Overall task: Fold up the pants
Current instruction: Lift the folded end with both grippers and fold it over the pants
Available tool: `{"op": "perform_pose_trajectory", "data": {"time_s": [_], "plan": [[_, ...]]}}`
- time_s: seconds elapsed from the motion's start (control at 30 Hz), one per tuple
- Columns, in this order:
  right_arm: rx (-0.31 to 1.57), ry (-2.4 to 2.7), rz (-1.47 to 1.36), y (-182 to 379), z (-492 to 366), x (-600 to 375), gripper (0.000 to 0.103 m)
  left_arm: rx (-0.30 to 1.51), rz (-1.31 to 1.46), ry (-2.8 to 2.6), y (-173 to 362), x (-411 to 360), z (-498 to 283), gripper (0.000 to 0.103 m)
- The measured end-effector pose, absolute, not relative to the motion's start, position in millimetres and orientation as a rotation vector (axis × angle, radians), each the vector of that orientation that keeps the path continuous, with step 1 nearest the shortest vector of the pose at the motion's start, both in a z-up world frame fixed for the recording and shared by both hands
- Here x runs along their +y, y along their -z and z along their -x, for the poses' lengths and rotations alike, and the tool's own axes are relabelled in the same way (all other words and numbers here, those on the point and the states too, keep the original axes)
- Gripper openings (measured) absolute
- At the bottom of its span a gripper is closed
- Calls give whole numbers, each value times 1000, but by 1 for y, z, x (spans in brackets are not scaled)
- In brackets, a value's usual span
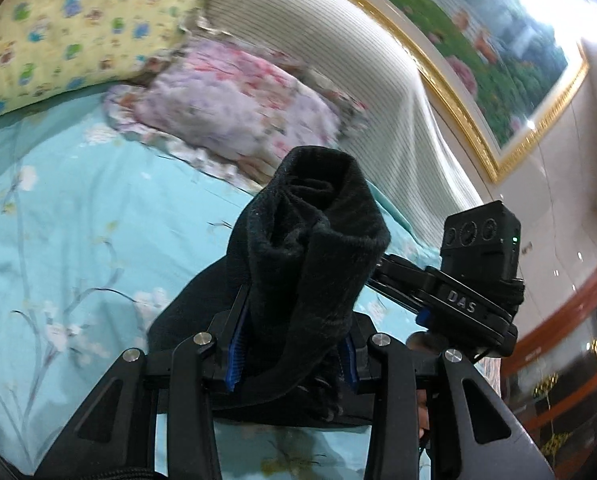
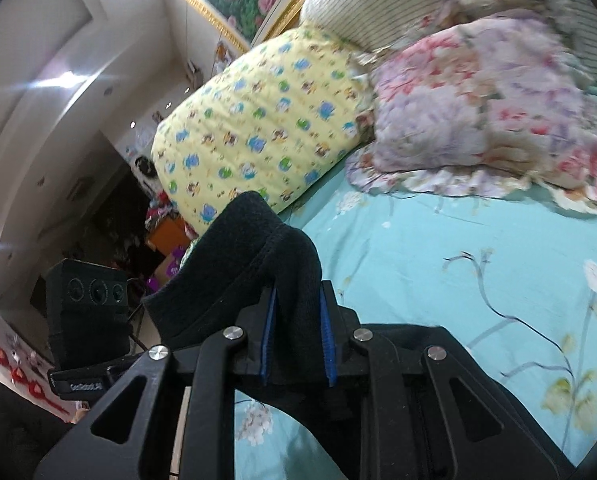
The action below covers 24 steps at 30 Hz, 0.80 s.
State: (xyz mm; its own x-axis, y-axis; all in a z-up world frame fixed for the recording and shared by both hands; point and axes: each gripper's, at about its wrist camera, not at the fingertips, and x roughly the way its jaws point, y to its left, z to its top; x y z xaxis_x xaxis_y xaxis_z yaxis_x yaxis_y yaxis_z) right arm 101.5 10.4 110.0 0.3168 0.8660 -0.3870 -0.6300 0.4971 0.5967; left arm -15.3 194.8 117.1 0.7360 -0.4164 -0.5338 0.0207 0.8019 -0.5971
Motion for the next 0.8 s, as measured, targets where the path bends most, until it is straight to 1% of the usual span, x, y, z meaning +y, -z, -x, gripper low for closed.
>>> {"op": "perform_pose_trajectory", "data": {"time_s": [0.37, 0.53, 0.8], "plan": [[697, -874, -486, -90, -81, -81, 21, 791, 477, 405, -110, 94, 1, 37], [676, -834, -523, -81, -69, -113, 21, 824, 439, 446, -103, 62, -3, 37], [678, -753, -585, -51, -50, -155, 21, 876, 382, 499, -78, 21, -8, 38]]}}
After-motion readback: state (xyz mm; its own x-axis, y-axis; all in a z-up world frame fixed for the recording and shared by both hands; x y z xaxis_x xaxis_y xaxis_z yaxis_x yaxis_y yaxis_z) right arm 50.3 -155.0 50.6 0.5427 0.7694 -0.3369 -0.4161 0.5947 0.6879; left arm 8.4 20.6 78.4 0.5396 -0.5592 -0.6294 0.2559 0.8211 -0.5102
